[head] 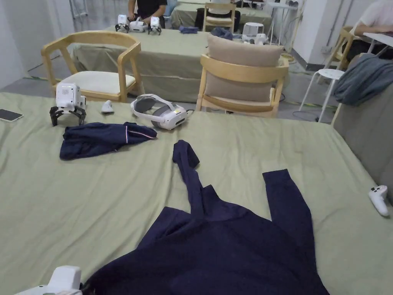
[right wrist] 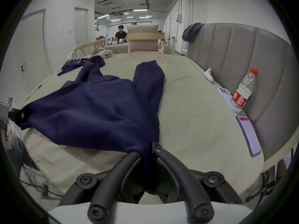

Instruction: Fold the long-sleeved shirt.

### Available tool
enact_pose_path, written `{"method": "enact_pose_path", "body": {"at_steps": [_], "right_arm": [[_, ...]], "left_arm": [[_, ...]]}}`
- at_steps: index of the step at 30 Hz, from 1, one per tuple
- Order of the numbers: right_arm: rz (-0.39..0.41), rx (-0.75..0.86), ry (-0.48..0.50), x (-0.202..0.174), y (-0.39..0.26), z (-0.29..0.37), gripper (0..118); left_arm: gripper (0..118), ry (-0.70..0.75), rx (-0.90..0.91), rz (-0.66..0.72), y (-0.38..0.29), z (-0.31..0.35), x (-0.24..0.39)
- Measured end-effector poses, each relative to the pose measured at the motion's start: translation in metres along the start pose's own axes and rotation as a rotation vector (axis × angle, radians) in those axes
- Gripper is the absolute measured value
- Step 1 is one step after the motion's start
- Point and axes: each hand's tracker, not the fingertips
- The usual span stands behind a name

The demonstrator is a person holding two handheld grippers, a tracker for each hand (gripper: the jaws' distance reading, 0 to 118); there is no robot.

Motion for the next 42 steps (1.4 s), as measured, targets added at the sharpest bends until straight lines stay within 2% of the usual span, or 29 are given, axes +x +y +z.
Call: {"method": "enact_pose_path", "body": {"at_steps": [1, 2, 3, 5, 6, 7, 12, 13, 14, 15, 16, 17, 20, 21, 22, 23, 25, 26, 27, 28, 29, 32, 34, 36, 37, 39, 40, 41, 42], "right_arm": [[0.004, -0.014, 0.011, 0.0, 0.002, -0.005, 4], [0.006, -0.032, 0.005, -0.001, 0.003, -0.008, 15], [0.016, -0.055, -0.017, 0.003, 0.002, -0.01, 39], [0.015, -0.046, -0.05, 0.006, 0.01, 0.002, 114], [0.014, -0.038, -0.079, 0.007, 0.015, 0.011, 118], [0.026, 0.022, -0.087, 0.008, 0.017, 0.027, 117], [-0.075, 0.217, -0.067, -0.007, 0.054, 0.078, 118], [-0.093, 0.249, -0.036, -0.018, 0.064, 0.083, 118], [-0.105, 0.276, -0.015, -0.028, 0.07, 0.085, 112], [-0.105, 0.305, 0.001, -0.028, 0.077, 0.078, 94], [-0.095, 0.343, 0.02, -0.04, 0.081, 0.077, 61], [-0.076, 0.365, 0.026, -0.05, 0.084, 0.075, 1], [-0.066, 0.364, 0.0, -0.075, 0.091, 0.061, 0], [-0.064, 0.366, 0.041, -0.081, 0.092, 0.06, 0], [-0.075, 0.362, 0.088, -0.087, 0.093, 0.059, 0], [-0.071, 0.366, 0.077, -0.085, 0.097, 0.054, 0], [-0.044, 0.379, 0.069, -0.097, 0.094, 0.054, 0], [-0.045, 0.377, 0.082, -0.1, 0.093, 0.053, 0], [-0.051, 0.365, 0.111, -0.096, 0.1, 0.05, 0], [-0.052, 0.36, 0.116, -0.1, 0.097, 0.048, 0], [-0.05, 0.357, 0.113, -0.103, 0.094, 0.046, 0], [-0.046, 0.327, 0.13, -0.105, 0.092, 0.034, 0], [-0.05, 0.301, 0.146, -0.108, 0.088, 0.027, 0], [-0.053, 0.283, 0.154, -0.11, 0.092, 0.023, 0], [-0.047, 0.277, 0.16, -0.111, 0.091, 0.021, 0], [-0.034, 0.265, 0.163, -0.113, 0.094, 0.016, 0], [-0.028, 0.256, 0.169, -0.113, 0.094, 0.013, 0], [-0.025, 0.251, 0.175, -0.113, 0.095, 0.01, 0], [-0.02, 0.243, 0.181, -0.114, 0.096, 0.005, 0]], "left_arm": [[15, 0.004, 0.001, 0.006, 0.003, -0.003, -0.001], [23, 0.005, -0.002, 0.013, 0.005, -0.005, 0.0], [40, 0.014, 0.001, 0.009, 0.007, -0.004, 0.003], [106, 0.068, 0.071, -0.021, 0.017, 0.007, 0.003], [110, 0.062, 0.076, -0.009, 0.023, 0.013, 0.002], [105, 0.053, 0.124, -0.009, 0.028, 0.019, 0.0], [110, 0.158, 0.301, -0.027, 0.063, 0.056, 0.017], [107, 0.134, 0.315, -0.026, 0.069, 0.057, 0.022], [89, 0.121, 0.308, -0.02, 0.073, 0.057, 0.027], [58, 0.101, 0.332, -0.004, 0.075, 0.056, 0.031], [14, 0.085, 0.388, 0.003, 0.073, 0.072, 0.039], [8, 0.087, 0.389, -0.01, 0.075, 0.068, 0.042], [4, 0.118, 0.393, -0.004, 0.079, 0.074, 0.048], [4, 0.046, 0.384, 0.013, 0.08, 0.075, 0.046], [4, 0.059, 0.396, 0.038, 0.08, 0.076, 0.043], [4, 0.069, 0.393, 0.031, 0.079, 0.075, 0.04], [10, 0.096, 0.384, 0.018, 0.074, 0.075, 0.031], [38, 0.094, 0.376, 0.022, 0.07, 0.072, 0.024], [76, 0.083, 0.327, 0.022, 0.064, 0.065, 0.014], [107, 0.076, 0.292, 0.033, 0.055, 0.06, 0.009], [108, 0.047, 0.327, 0.037, 0.041, 0.061, 0.006], [110, 0.084, 0.131, 0.088, 0.019, 0.036, -0.001], [109, 0.092, 0.098, 0.09, 0.0, 0.026, 0.003], [101, 0.09, 0.049, 0.142, -0.018, 0.005, 0.0], [88, 0.096, 0.059, 0.173, -0.023, 0.002, -0.001], [27, 0.105, 0.05, 0.206, -0.028, -0.003, -0.003], [13, 0.11, 0.048, 0.226, -0.028, -0.006, -0.008], [13, 0.05, 0.063, 0.269, -0.028, -0.005, -0.009], [12, 0.073, 0.073, 0.27, -0.026, -0.003, -0.006]]}}
